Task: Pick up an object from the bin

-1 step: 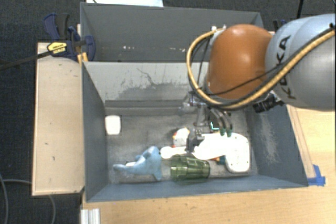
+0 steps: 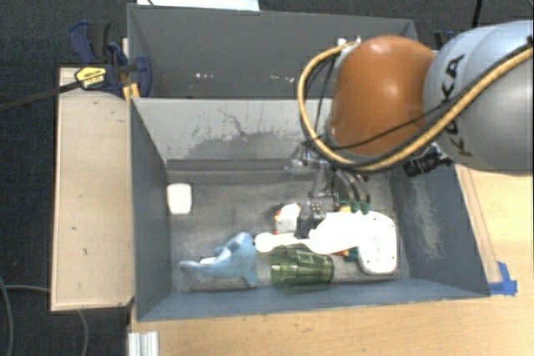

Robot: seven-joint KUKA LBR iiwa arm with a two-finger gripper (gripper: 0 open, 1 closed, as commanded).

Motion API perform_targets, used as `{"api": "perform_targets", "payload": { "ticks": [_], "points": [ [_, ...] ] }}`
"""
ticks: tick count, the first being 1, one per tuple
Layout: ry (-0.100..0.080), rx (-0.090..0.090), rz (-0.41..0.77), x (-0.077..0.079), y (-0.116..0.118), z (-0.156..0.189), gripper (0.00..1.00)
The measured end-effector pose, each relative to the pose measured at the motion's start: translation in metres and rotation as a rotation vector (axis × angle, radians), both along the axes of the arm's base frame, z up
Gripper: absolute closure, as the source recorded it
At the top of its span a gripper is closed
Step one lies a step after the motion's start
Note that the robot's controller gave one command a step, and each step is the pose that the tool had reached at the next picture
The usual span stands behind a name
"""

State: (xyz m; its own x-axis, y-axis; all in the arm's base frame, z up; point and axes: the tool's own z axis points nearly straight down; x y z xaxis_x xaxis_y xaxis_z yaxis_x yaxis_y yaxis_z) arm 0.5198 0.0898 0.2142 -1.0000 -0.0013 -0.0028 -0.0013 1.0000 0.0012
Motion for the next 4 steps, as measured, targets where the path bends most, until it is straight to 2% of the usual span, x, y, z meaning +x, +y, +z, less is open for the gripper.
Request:
{"api": "perform_targets", "payload": {
  "ticks": [1,2,3,4],
  "points": [
    [-0.005,0.001,-0.001,-0.01,-0.026,-0.062,0.0],
    [-0.008,-0.001,0.027,-0.017,-0.043,-0.077,0.0],
    [-0.019,-0.002,-0.005,-0.006,-0.062,-0.1,0.0],
    [-0.023,0.003,0.03,0.016,-0.089,-0.139,0.0]
  ]
}}
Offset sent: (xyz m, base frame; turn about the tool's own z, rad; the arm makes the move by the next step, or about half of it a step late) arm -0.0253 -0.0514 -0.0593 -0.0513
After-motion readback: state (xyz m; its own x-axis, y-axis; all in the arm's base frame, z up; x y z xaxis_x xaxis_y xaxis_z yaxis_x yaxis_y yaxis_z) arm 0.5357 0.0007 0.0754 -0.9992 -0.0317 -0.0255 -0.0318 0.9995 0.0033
